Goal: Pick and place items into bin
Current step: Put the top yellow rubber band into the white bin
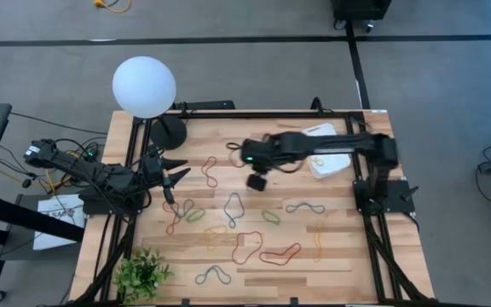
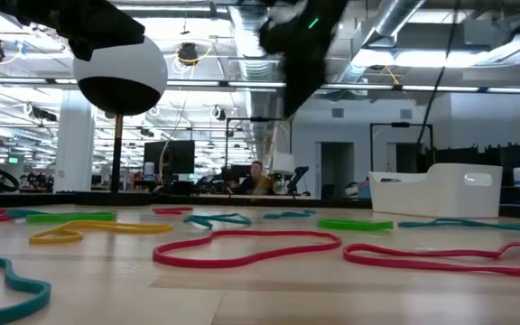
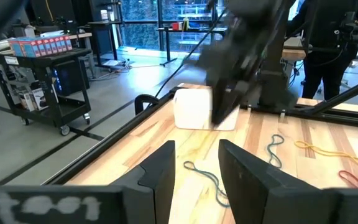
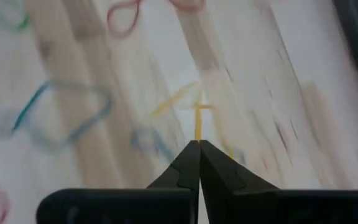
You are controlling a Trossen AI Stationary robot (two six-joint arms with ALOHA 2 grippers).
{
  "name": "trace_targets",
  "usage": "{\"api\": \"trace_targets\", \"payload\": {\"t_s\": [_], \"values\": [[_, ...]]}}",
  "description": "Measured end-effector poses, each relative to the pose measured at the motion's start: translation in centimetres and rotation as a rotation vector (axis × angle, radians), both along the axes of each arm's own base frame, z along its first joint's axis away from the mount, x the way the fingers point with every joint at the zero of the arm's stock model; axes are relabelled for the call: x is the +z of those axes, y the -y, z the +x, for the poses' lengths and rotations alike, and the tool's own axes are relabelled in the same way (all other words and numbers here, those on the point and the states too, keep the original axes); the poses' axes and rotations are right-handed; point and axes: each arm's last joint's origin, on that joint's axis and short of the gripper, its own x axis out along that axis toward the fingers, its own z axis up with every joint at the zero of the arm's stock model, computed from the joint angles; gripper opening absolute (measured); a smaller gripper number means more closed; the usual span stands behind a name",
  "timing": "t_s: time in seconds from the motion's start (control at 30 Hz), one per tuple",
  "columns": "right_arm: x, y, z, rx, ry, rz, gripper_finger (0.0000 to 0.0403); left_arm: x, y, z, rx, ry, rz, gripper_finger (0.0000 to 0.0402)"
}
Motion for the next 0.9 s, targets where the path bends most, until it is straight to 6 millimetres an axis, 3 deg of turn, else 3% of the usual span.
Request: {"api": "trace_targets", "payload": {"t_s": [0.17, 0.3, 0.4, 0.53, 0.9], "values": [[6.7, -1.5, -8.1, -0.177, -0.043, -0.056, 0.0001, 0.0, 0.0, 0.0, 0.000, 0.005, -0.003, 0.0114], [9.2, -1.3, -13.1, -0.453, -0.054, -0.099, 0.0001, 0.1, 0.0, 0.0, 0.000, 0.009, -0.005, 0.0114], [9.8, -1.2, -15.1, -0.530, 0.013, -0.090, 0.0001, 0.1, 0.0, 0.0, 0.000, 0.009, -0.005, 0.0114], [7.5, -0.6, -16.7, -0.588, -0.038, -0.100, 0.0000, 0.1, 0.0, 0.0, -0.001, 0.011, -0.009, 0.0114], [-4.7, 2.3, -19.0, -0.688, -0.244, -0.078, 0.0000, 0.1, 0.1, 0.0, -0.021, 0.020, -0.031, 0.0114]]}}
